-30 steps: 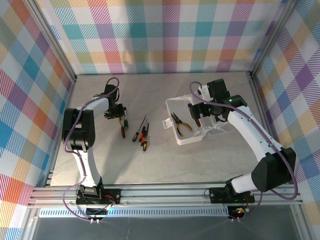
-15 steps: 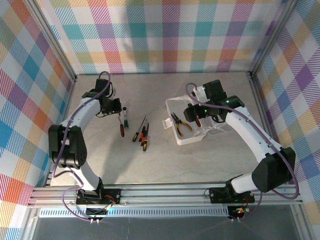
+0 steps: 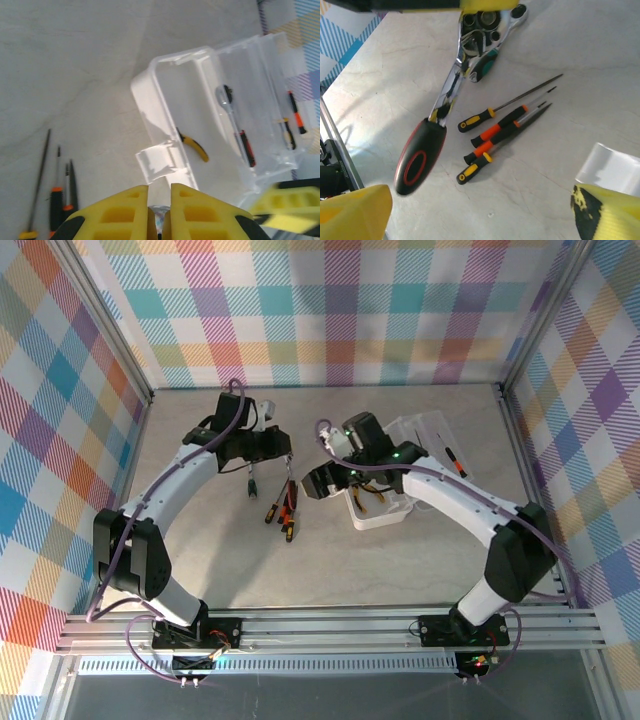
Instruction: Pack the tool kit
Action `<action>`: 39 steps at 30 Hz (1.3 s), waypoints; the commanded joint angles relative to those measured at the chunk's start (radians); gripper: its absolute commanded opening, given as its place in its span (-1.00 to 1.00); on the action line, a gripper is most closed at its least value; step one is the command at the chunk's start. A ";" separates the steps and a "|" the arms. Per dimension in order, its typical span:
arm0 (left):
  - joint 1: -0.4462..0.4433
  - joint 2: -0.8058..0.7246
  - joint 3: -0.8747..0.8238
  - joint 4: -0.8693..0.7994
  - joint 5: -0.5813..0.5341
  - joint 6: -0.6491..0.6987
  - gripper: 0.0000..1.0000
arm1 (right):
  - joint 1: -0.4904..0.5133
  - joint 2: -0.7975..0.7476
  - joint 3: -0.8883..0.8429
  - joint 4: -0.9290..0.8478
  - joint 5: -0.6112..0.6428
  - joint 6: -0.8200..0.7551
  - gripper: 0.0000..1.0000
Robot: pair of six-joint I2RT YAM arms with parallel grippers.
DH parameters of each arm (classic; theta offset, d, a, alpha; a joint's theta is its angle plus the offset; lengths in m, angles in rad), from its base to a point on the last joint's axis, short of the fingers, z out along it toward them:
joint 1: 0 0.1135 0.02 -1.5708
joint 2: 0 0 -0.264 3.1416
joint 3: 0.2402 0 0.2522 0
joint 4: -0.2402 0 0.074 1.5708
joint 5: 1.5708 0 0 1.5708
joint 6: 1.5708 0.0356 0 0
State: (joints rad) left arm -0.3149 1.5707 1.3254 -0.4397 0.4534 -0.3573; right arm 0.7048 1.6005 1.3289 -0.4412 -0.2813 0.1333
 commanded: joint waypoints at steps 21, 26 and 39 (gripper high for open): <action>-0.044 -0.007 0.006 0.124 0.065 -0.074 -1.00 | 0.071 0.122 0.090 0.164 -0.044 0.154 -0.53; -0.043 -0.001 0.012 0.093 0.040 -0.027 -0.75 | 0.068 0.111 0.129 0.071 0.002 0.109 -1.00; 0.076 -0.099 -0.008 -0.134 -0.257 0.153 0.99 | -0.238 -0.083 0.083 -0.284 0.240 -0.129 -1.00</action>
State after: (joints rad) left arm -0.2863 1.4975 1.3426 -0.4820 0.2939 -0.2577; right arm 0.5411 1.5734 1.4067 -0.6121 -0.1753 0.1085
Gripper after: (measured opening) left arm 0.996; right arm 0.195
